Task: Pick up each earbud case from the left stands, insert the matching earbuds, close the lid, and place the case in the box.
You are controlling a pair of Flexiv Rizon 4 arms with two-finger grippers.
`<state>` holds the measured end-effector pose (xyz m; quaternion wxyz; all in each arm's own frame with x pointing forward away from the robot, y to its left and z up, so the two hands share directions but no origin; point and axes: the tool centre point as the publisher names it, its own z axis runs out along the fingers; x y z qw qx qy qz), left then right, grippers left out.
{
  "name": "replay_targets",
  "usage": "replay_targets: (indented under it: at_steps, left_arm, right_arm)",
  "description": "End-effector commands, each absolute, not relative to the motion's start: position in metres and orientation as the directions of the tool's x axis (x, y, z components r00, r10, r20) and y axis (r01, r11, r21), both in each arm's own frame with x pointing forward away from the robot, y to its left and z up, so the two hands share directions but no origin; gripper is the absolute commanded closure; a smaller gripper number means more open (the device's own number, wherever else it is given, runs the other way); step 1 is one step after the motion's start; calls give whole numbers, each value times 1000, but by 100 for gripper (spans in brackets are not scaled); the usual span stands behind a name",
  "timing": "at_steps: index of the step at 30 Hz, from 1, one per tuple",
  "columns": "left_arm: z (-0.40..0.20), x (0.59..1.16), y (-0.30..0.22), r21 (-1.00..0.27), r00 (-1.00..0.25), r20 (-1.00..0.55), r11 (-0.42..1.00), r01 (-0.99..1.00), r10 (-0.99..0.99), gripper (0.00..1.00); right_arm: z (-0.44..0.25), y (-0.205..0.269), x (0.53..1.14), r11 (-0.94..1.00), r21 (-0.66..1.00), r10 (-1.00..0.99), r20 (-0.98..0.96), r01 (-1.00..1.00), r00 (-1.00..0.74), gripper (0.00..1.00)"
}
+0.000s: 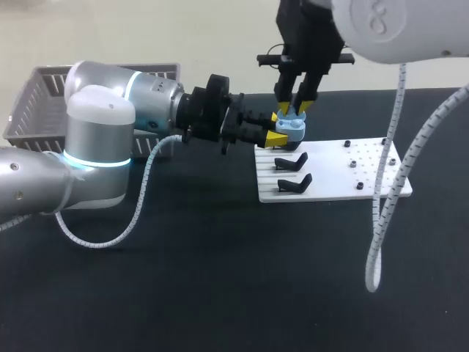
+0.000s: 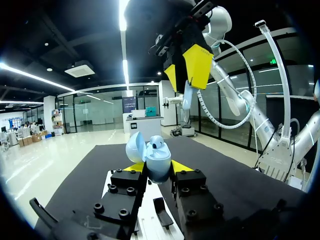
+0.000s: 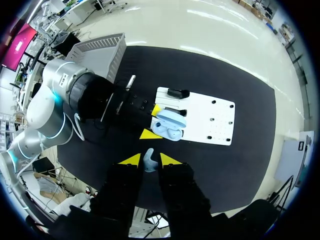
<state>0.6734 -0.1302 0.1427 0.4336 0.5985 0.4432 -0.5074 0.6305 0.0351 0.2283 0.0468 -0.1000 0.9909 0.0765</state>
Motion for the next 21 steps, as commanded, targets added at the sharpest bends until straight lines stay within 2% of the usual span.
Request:
replay_targets:
  at_steps: [1, 21]
  left_arm:
    - [142, 673, -130, 71, 93, -992, -230, 971, 90, 100]
    - [142, 673, -130, 71, 93, -992, -230, 971, 90, 100]
  right_arm:
    - [225, 43, 637, 968, 131, -204, -90, -215, -975, 100]
    - [203, 41, 651, 967, 95, -233, -50, -236, -971, 100]
